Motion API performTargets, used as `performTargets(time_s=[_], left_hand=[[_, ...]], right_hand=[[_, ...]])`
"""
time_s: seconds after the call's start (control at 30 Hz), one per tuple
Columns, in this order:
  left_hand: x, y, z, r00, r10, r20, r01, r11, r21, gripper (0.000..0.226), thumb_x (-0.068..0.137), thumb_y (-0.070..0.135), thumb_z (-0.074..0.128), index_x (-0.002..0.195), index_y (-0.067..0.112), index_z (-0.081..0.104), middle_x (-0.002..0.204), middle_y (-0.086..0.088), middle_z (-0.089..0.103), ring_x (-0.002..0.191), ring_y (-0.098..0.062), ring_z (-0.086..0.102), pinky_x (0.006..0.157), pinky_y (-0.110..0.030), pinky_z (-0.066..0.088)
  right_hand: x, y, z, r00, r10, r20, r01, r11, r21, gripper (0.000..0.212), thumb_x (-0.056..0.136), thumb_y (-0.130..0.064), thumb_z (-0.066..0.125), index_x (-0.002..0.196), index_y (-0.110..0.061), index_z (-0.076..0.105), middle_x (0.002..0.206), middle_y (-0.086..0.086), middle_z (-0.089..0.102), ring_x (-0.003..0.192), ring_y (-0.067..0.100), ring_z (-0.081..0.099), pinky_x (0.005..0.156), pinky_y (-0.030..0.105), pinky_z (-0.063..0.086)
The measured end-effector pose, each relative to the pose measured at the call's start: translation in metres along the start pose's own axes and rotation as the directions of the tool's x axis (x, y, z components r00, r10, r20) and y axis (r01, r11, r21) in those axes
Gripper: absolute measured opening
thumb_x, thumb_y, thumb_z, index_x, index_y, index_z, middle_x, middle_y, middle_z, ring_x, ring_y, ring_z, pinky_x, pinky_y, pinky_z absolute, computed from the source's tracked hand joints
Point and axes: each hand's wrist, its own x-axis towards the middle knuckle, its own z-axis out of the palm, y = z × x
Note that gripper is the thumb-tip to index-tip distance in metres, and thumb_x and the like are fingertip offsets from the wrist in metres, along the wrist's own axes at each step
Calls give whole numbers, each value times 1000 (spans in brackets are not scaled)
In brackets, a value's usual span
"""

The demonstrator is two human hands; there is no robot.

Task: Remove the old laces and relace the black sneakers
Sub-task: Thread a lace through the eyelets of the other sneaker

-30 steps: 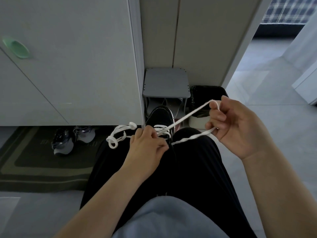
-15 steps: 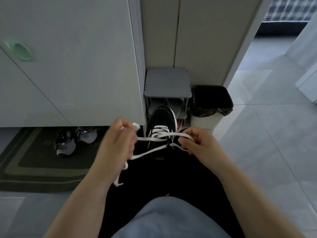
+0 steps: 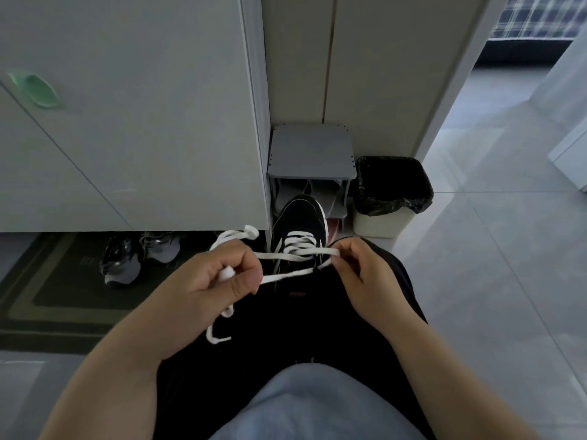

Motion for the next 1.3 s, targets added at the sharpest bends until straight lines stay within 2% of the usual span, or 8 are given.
performTargets(time_s=[0.17,0.3,0.4,0.5,0.73,0.87,0.97,1.3], left_hand=[[-4,2,-4,998,26,-61,-54,848,-527,34,74,54,64,62,23,56,88,-4,64,99,-16,58,89,-25,46],[6,0,5,980,-122,-156,-34,673,-739,36,89,31,46,56,18,48,52,-1,41,55,-16,47,73,-32,54],[16,-5,14,896,-330,-297,123,827,-548,49,96,12,32,48,20,39,46,1,29,43,-12,29,51,-29,45],[17,-19,17,902,-247,-355,277,960,37,29,93,18,44,65,23,42,53,3,42,42,-11,43,55,-33,44],[37,-34,-3,925,82,-370,215,691,690,41,80,9,64,117,28,57,114,5,47,110,-19,40,92,-32,31],[54,-41,-19,969,-208,-130,234,629,741,39,83,34,65,121,35,54,135,9,39,129,-16,26,104,-34,18],[62,-42,-27,975,-215,-57,189,666,722,10,82,35,67,90,37,63,129,10,47,125,-15,34,102,-33,21],[68,23,-33,979,-192,64,175,963,207,16,90,27,56,76,19,61,63,7,62,53,2,52,56,-11,38]], right_hand=[[-4,-4,5,996,-79,40,80,996,-33,35,84,-36,59,117,-30,50,102,-19,56,99,-1,54,85,25,49],[-7,-6,10,971,-221,89,233,959,-161,50,75,-50,60,121,-40,45,106,-19,40,96,-1,47,79,15,45],[-6,-5,17,928,-365,71,371,889,-268,32,82,-45,56,109,-30,65,93,-11,46,81,6,48,73,21,47],[-9,-5,21,897,-439,62,436,850,-294,26,86,-39,53,93,-24,73,80,-6,47,69,12,48,63,29,49],[-20,-6,21,865,-469,180,502,800,-327,24,86,-39,50,87,-30,72,80,-17,32,72,2,36,70,16,36],[-23,-7,18,870,-448,205,492,802,-339,23,86,-41,50,88,-32,71,81,-19,29,72,0,36,72,15,35],[-25,-12,17,891,-410,193,452,836,-310,28,87,-45,49,96,-31,71,83,-21,33,73,0,41,71,18,42],[-1,-82,22,958,-65,280,-21,955,295,27,93,-24,54,110,-4,63,109,12,67,104,21,61,91,31,49]])
